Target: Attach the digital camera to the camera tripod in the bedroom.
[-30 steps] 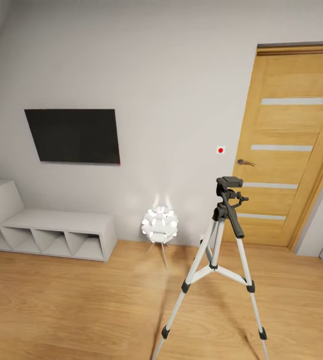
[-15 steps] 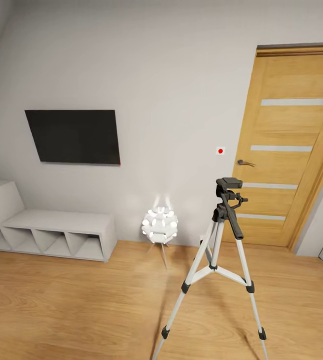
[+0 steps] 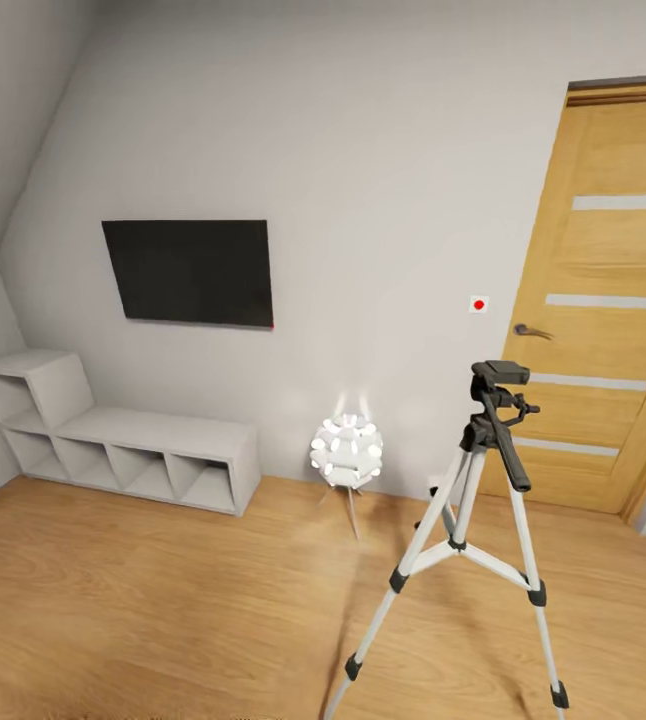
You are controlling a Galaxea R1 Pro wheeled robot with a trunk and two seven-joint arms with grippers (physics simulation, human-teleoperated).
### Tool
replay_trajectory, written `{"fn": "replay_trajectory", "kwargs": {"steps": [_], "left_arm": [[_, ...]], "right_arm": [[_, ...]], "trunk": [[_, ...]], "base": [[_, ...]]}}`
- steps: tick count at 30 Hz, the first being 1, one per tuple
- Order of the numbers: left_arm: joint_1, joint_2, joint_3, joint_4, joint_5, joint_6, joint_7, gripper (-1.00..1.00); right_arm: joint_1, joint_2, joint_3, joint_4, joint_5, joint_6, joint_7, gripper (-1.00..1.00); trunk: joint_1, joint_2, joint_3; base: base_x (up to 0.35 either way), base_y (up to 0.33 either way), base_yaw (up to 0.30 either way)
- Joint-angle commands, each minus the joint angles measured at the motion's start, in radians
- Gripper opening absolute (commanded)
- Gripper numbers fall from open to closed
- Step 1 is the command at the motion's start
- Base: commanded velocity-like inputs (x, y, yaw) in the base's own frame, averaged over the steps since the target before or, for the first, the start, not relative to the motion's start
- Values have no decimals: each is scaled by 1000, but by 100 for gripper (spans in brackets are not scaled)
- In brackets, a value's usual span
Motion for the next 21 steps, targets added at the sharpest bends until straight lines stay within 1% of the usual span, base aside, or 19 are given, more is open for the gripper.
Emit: {"fn": "replay_trajectory", "kwargs": {"steps": [1,7,11,12,14,15,21], "left_arm": [[-1,0,-1,0,-2,-2,1,-100],[-1,0,-1,1,-5,2,-11,-100],[-1,2,-2,4,-7,4,-62,-100],[-2,4,-2,8,-7,7,-95,-100],[-2,6,-3,13,-6,14,-129,-100],[-2,7,-3,19,-7,39,-179,-100],[-2,7,-4,21,-7,50,-200,-100]], "right_arm": [[-1,-1,-9,3,9,-7,2,100],[-1,0,-8,3,11,-8,3,100],[-1,6,-9,3,11,-6,3,100],[-1,9,-9,3,11,-6,3,100],[-1,12,-9,3,10,-6,3,100],[-1,17,-9,3,10,-6,3,100],[-1,21,-9,3,10,-6,3,100]], "trunk": [[0,-1,-2],[0,-1,-2],[0,-1,-2],[0,-1,-1],[0,-1,-1],[0,-1,0],[0,-1,5]], "base": [[0,0,277],[0,0,278],[0,0,278],[0,0,278],[0,0,278],[0,0,266],[0,0,262]]}}
